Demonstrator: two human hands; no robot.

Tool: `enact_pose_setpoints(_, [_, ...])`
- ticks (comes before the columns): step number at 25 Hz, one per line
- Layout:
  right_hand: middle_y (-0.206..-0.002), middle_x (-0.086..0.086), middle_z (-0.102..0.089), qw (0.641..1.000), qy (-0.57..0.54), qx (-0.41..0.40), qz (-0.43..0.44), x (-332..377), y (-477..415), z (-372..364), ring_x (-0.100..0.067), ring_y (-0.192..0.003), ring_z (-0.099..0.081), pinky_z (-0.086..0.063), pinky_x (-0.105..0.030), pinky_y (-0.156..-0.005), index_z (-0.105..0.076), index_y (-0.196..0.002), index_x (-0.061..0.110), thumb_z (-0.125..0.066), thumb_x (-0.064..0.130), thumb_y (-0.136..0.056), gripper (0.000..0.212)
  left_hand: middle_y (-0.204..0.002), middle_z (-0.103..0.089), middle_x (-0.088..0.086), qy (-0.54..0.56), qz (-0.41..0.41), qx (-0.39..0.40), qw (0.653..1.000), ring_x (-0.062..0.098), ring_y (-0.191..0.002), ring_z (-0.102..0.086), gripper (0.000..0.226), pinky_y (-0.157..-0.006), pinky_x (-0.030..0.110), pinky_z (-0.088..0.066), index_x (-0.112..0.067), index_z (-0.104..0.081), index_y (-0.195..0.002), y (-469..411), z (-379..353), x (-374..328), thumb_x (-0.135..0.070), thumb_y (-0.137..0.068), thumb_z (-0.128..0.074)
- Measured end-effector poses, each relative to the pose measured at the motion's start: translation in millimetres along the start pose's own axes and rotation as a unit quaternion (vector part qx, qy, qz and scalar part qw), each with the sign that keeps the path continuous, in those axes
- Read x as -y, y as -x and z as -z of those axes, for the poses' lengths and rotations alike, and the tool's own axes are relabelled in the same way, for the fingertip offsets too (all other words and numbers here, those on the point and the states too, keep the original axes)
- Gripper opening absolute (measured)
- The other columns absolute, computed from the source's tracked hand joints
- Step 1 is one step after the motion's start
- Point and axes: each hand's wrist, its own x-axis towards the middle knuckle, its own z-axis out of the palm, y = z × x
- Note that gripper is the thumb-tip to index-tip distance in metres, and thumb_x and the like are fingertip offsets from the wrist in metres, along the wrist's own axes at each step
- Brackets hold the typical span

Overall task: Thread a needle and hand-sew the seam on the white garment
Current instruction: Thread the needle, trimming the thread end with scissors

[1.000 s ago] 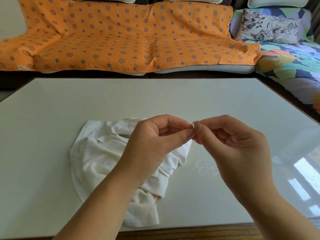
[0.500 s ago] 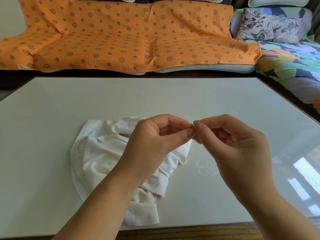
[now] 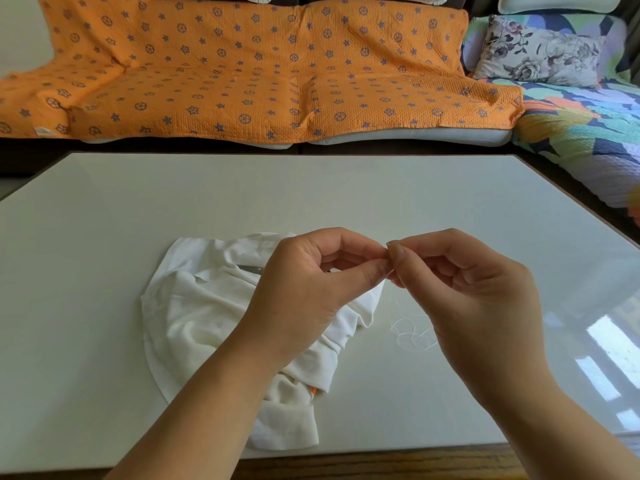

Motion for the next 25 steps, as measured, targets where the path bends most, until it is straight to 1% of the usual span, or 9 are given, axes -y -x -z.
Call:
enact_pose_setpoints(4, [-0.073, 0.012, -0.073, 1.0, -0.012, 0.003, -0.008, 0.3, -0.3, -0.1, -0.01, -0.073, -0.071, -0.054, -0.017, -0.066, -0.075, -0.078, 0.025, -0.073, 0.015, -0.082, 0.011, -0.071, -0.075, -0.006, -0.013, -0.006, -0.005, 1.0, 0.001, -0.067, -0.068, 0.003, -0.06, 0.006, -0.044, -0.018, -0.075, -0.079, 0.5, 1.0, 0.3, -0.015, -0.078, -0.073])
enact_pose_setpoints(8, [-0.07, 0.012, -0.073, 0.998, -0.055, 0.011, -0.021, 3.1, -0.5, -0.6, -0.004, -0.07, -0.07, -0.049, -0.01, -0.064, -0.075, -0.079, 0.022, -0.07, 0.024, -0.079, 0.006, -0.075, -0.076, -0.004, -0.026, -0.011, -0.014, 1.0, 0.001, -0.069, -0.069, 0.004, -0.06, 0.007, -0.044, -0.019, -0.076, -0.081, 0.5, 1.6, 0.9, -0.016, -0.078, -0.075])
enact_pose_setpoints(11, [-0.07, 0.011, -0.073, 0.997, -0.073, 0.012, -0.032, 3.3, -0.7, -1.2, -0.004, -0.069, -0.07, -0.049, -0.009, -0.063, -0.075, -0.079, 0.021, -0.07, 0.022, -0.078, 0.006, -0.075, -0.076, -0.005, -0.036, -0.016, -0.019, 0.999, 0.0, -0.066, -0.067, 0.005, -0.059, 0.006, -0.043, -0.018, -0.077, -0.082, 0.9, 1.5, 1.1, -0.019, -0.077, -0.075])
enact_pose_setpoints(13, [-0.071, 0.011, -0.073, 0.997, -0.072, 0.016, -0.038, 2.4, -1.1, -1.1, -0.004, -0.07, -0.07, -0.049, -0.01, -0.064, -0.075, -0.079, 0.021, -0.07, 0.022, -0.079, 0.005, -0.077, -0.077, -0.005, -0.042, -0.022, -0.022, 0.999, 0.002, -0.071, -0.07, 0.012, -0.062, 0.008, -0.046, -0.019, -0.077, -0.083, 1.4, 1.4, 1.3, -0.027, -0.074, -0.074])
enact_pose_setpoints(15, [-0.073, 0.01, -0.073, 0.997, -0.063, 0.02, -0.04, 1.0, -1.5, -0.9, -0.007, -0.071, -0.069, -0.051, -0.013, -0.065, -0.074, -0.079, 0.021, -0.069, 0.024, -0.08, 0.006, -0.08, -0.077, -0.006, -0.052, -0.026, -0.028, 0.998, 0.005, -0.078, -0.073, 0.021, -0.068, 0.014, -0.051, -0.021, -0.077, -0.085, 1.9, 1.0, 2.7, -0.035, -0.068, -0.073])
enact_pose_setpoints(18, [-0.077, 0.008, -0.073, 0.997, -0.052, 0.018, -0.047, -0.8, -1.6, -0.7, -0.013, -0.074, -0.069, -0.057, -0.026, -0.068, -0.073, -0.08, 0.022, -0.068, 0.027, -0.082, 0.008, -0.085, -0.077, -0.004, -0.063, -0.025, -0.033, 0.997, 0.01, -0.084, -0.073, 0.027, -0.073, 0.022, -0.055, -0.024, -0.075, -0.09, 1.8, 2.2, 5.4, -0.04, -0.068, -0.076])
enact_pose_setpoints(20, [-0.077, 0.005, -0.074, 0.997, -0.054, 0.017, -0.057, -1.7, -2.1, -0.4, -0.014, -0.074, -0.069, -0.058, -0.035, -0.071, -0.073, -0.08, 0.022, -0.068, 0.03, -0.082, 0.01, -0.088, -0.076, -0.004, -0.058, -0.037, -0.034, 0.997, 0.01, -0.086, -0.071, 0.027, -0.07, 0.021, -0.052, -0.027, -0.068, -0.097, 1.5, 4.4, 5.5, -0.036, -0.074, -0.081])
enact_pose_setpoints(22, [-0.077, 0.004, -0.074, 0.996, -0.055, 0.032, -0.067, -2.2, -2.5, -0.3, -0.015, -0.076, -0.07, -0.058, -0.04, -0.073, -0.073, -0.081, 0.021, -0.066, 0.035, -0.08, 0.015, -0.094, -0.075, -0.005, -0.056, -0.072, -0.048, 0.995, 0.01, -0.093, -0.07, 0.026, -0.074, 0.024, -0.053, -0.029, -0.063, -0.103, 0.8, 7.3, 3.8, -0.025, -0.079, -0.073])
enact_pose_setpoints(25, [-0.078, 0.006, -0.075, 0.993, -0.045, 0.07, -0.079, -2.8, -2.4, -0.8, -0.012, -0.077, -0.071, -0.058, -0.032, -0.075, -0.073, -0.082, 0.022, -0.063, 0.036, -0.082, 0.017, -0.097, -0.076, -0.011, -0.085, -0.121, -0.052, 0.988, 0.012, -0.094, -0.071, 0.029, -0.078, 0.027, -0.057, -0.035, -0.062, -0.106, 1.8, 8.4, -1.7, -0.018, -0.083, -0.07])
